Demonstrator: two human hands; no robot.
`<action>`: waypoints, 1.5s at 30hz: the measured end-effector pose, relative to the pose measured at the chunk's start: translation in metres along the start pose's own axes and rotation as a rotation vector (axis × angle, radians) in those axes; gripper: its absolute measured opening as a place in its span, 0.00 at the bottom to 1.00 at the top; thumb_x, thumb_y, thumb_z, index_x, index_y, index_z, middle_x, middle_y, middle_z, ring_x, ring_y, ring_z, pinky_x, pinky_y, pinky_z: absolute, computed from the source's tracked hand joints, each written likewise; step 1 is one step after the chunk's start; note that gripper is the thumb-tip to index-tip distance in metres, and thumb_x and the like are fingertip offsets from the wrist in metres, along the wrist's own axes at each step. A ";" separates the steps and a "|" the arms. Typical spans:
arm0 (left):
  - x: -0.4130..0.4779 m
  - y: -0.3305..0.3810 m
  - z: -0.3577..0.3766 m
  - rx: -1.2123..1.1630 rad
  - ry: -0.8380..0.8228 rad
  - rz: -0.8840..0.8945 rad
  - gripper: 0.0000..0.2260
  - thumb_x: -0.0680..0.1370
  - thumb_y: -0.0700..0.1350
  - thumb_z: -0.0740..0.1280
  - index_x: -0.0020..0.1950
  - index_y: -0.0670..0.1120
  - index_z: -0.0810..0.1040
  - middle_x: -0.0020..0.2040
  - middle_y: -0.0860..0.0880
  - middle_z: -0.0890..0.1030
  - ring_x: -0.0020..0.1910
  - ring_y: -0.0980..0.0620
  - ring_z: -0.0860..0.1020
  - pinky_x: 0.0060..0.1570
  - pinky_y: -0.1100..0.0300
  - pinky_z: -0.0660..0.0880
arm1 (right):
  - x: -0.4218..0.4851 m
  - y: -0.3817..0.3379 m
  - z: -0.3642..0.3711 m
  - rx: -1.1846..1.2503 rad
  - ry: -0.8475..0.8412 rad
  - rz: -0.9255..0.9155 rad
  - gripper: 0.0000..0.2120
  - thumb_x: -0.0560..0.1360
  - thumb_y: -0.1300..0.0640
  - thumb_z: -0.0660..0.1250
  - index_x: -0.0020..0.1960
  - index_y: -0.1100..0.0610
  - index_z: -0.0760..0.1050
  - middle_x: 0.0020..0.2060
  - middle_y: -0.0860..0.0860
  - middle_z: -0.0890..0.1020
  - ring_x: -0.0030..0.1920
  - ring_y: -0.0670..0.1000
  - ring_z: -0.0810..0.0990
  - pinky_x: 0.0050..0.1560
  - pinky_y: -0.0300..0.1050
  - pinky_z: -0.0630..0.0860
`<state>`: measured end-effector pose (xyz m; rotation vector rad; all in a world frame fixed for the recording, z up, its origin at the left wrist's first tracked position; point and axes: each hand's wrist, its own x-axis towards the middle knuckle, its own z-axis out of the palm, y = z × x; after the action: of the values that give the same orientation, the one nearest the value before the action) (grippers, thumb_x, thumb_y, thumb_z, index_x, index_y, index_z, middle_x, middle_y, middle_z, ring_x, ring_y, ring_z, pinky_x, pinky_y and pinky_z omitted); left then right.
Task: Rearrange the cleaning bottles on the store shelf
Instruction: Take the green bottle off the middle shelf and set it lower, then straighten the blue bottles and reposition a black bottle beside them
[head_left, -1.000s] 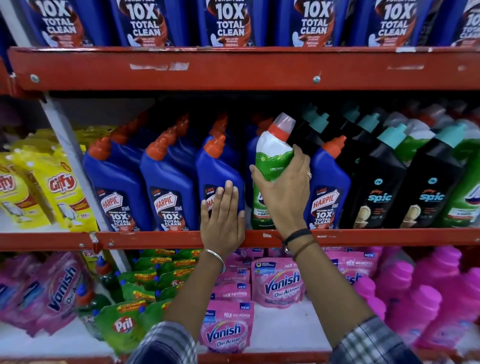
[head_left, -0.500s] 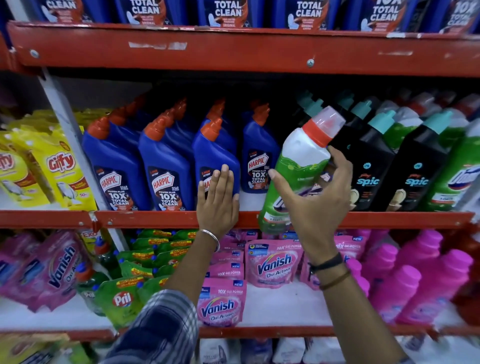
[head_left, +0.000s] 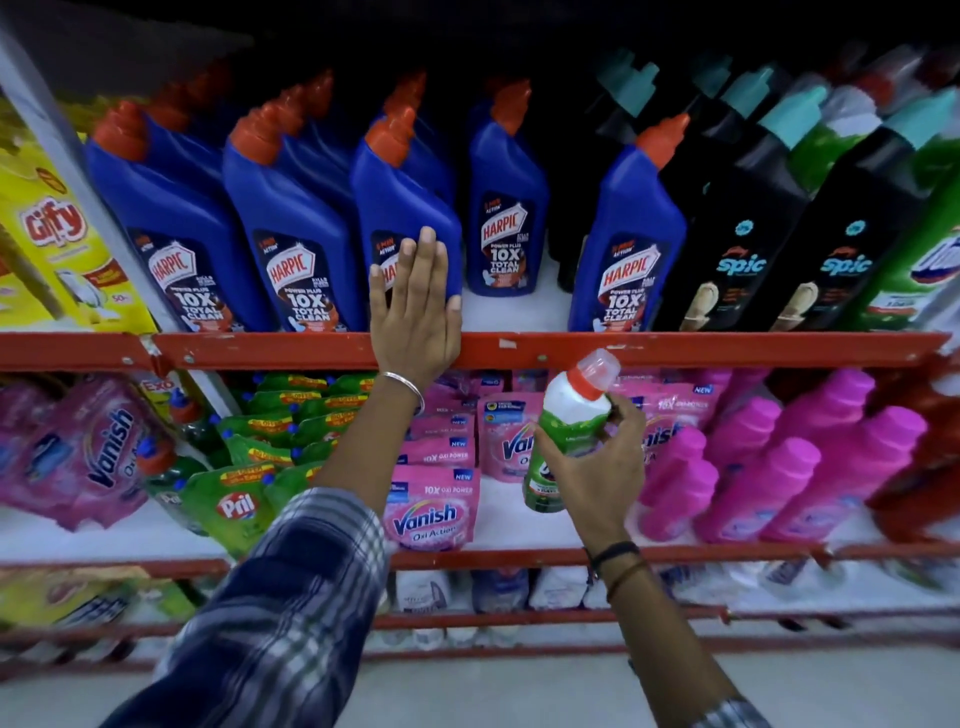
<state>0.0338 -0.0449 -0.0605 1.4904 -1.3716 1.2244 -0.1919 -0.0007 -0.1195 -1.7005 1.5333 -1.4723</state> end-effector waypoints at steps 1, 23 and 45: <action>0.000 0.000 0.000 -0.006 0.001 -0.001 0.29 0.82 0.49 0.50 0.78 0.45 0.40 0.78 0.52 0.38 0.77 0.54 0.40 0.75 0.49 0.40 | -0.003 0.009 0.005 -0.009 -0.018 0.032 0.40 0.57 0.47 0.82 0.63 0.54 0.67 0.57 0.53 0.77 0.54 0.55 0.79 0.50 0.53 0.79; -0.002 -0.001 0.004 -0.026 0.038 0.009 0.28 0.81 0.49 0.50 0.79 0.45 0.43 0.79 0.52 0.42 0.77 0.53 0.44 0.75 0.49 0.42 | -0.025 0.057 0.023 -0.132 -0.164 0.112 0.48 0.60 0.31 0.73 0.67 0.60 0.63 0.61 0.59 0.73 0.59 0.59 0.76 0.55 0.57 0.78; -0.005 -0.003 0.005 0.021 0.077 0.040 0.26 0.82 0.49 0.51 0.79 0.44 0.49 0.79 0.50 0.47 0.78 0.51 0.48 0.75 0.49 0.44 | 0.110 -0.072 0.017 -0.027 0.236 -0.055 0.50 0.63 0.47 0.78 0.73 0.65 0.56 0.68 0.62 0.65 0.66 0.61 0.67 0.64 0.55 0.70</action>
<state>0.0373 -0.0484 -0.0660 1.4211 -1.3479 1.3112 -0.1625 -0.0822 -0.0196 -1.6430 1.6422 -1.7411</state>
